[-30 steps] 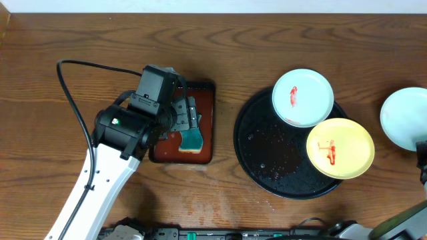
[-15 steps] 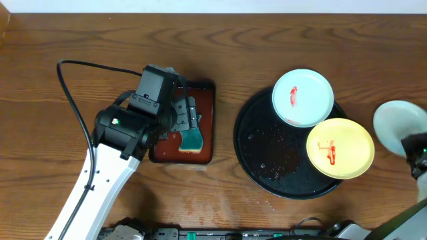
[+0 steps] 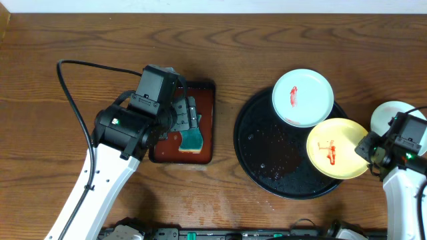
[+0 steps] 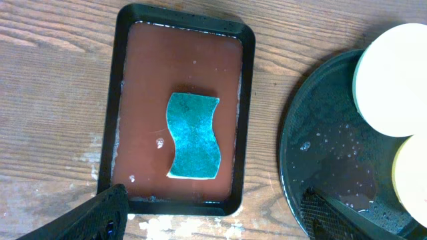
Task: Clean dirty plates on tray and stack at the side
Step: 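Move the right gripper back and grasp the yellow plate rim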
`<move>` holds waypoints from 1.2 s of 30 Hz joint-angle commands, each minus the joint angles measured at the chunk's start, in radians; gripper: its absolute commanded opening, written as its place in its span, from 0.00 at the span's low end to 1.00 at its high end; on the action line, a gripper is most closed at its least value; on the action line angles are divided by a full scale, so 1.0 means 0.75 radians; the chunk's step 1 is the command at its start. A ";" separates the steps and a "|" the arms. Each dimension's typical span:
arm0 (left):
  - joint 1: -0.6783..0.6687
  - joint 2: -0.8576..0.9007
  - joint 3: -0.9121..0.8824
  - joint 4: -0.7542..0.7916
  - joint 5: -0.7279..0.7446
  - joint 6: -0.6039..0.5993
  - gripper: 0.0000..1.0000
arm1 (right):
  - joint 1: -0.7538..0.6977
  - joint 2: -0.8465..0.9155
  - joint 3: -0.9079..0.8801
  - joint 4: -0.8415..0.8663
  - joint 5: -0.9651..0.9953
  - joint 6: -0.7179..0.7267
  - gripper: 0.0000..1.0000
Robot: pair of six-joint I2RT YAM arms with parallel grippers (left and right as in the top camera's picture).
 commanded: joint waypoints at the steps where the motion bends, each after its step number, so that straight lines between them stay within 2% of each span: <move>1: 0.005 0.001 0.031 -0.002 -0.008 0.003 0.83 | -0.011 0.071 -0.011 0.034 0.160 -0.031 0.39; 5: 0.005 0.001 0.031 -0.002 -0.008 0.003 0.83 | -0.018 0.131 -0.011 0.037 0.145 -0.030 0.35; 11: 0.005 0.001 0.031 -0.002 -0.008 0.003 0.83 | -0.019 0.255 -0.035 0.063 0.146 -0.010 0.38; 15: 0.005 0.001 0.031 -0.002 -0.008 0.003 0.83 | -0.032 0.293 -0.035 0.049 0.139 -0.009 0.03; 16: 0.005 0.001 0.031 -0.002 -0.008 0.003 0.83 | -0.032 0.290 -0.034 0.047 0.130 -0.006 0.01; 24: 0.005 0.001 0.031 -0.002 -0.008 0.003 0.83 | -0.028 0.087 0.020 -0.149 0.065 0.000 0.01; 28: 0.005 0.001 0.031 -0.002 -0.008 0.003 0.83 | -0.004 -0.091 0.029 -0.155 -0.255 -0.002 0.01; 31: 0.005 0.001 0.031 -0.002 -0.008 0.003 0.83 | 0.072 -0.166 0.029 -0.136 -0.455 -0.086 0.01; 36: 0.005 0.001 0.031 -0.002 -0.008 0.003 0.83 | 0.273 -0.127 -0.004 -0.148 -0.539 -0.121 0.01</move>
